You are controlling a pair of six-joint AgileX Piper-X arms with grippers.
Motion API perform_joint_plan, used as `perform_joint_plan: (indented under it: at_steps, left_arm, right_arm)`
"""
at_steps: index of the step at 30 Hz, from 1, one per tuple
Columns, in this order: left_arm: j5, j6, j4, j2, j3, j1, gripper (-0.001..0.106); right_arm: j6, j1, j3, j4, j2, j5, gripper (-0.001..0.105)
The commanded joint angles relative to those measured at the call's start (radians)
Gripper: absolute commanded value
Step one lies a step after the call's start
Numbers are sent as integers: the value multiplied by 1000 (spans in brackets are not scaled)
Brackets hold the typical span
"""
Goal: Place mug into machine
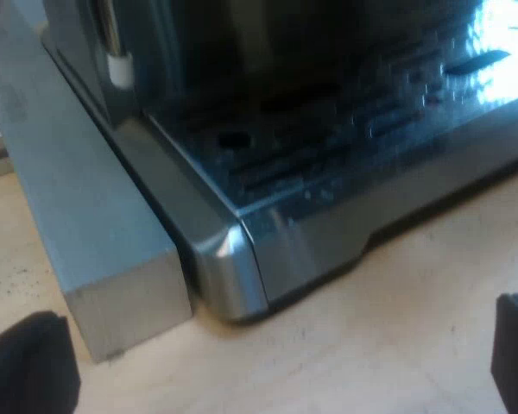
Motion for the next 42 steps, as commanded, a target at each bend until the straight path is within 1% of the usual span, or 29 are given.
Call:
perform_joint_plan:
  at_steps: [1,3,4,5,9,10,12,14,15,17,21,24,26,28,32,36,37,38,41,42]
  left_arm:
    - [5,-90,-43,-138,23,-2,105]
    - [5,-99,-44,-138,23,-2,105]
    - [5,-141,-40,-138,21,-2,105]
    - [5,-228,-31,-138,4,-2,105]
    - [5,-234,-25,-138,-33,-2,105]
    - [5,-251,-18,-138,-42,-2,105]
    - [5,-276,-6,-138,-45,-2,105]
    - [5,-287,18,-138,-44,-2,105]
    - [5,-291,22,-138,-44,-2,105]
    - [23,-294,22,-138,-44,-2,105]
    - [61,-294,22,-138,-62,-2,105]
    - [76,-296,22,-138,-94,-2,105]
    - [81,-319,22,-140,-123,-2,105]
    - [81,-330,29,-140,-146,-2,105]
    - [89,-330,63,-125,-203,-2,105]
    - [89,-323,140,-96,-270,-2,105]
    - [89,-308,170,-86,-296,-2,105]
    - [89,-272,201,-73,-325,-2,105]
    - [89,-204,258,-48,-375,-2,105]
    - [89,-170,291,-38,-400,-2,105]
  right_arm:
    - [3,-3,27,-13,-46,-2,65]
    - [0,-3,11,-13,-46,-2,65]
    - [-8,-3,-5,-13,-46,-2,65]
    - [-19,-3,-21,-13,-46,-2,65]
    - [-75,-3,-76,-6,-46,-2,65]
    - [-98,-3,-100,9,-46,2,65]
    - [-102,-3,-120,25,-46,5,65]
    - [-102,-3,-184,112,-46,7,65]
    - [-102,-3,-196,138,-46,7,65]
    - [-102,-3,-235,205,-46,7,65]
    - [-102,-3,-279,281,-46,7,65]
    - [-109,-3,-311,303,-46,7,65]
    - [-141,-3,-334,303,-46,7,65]
    - [-144,-3,-351,309,-46,7,65]
    - [-144,-3,-393,360,-46,7,65]
    - [-144,-3,-426,403,-46,-3,65]
    - [-144,-3,-437,415,-46,-3,65]
    - [-144,-3,-447,426,-46,-5,65]
    - [-144,-3,-463,451,-41,-10,65]
    - [-144,-3,-465,454,-40,-10,65]
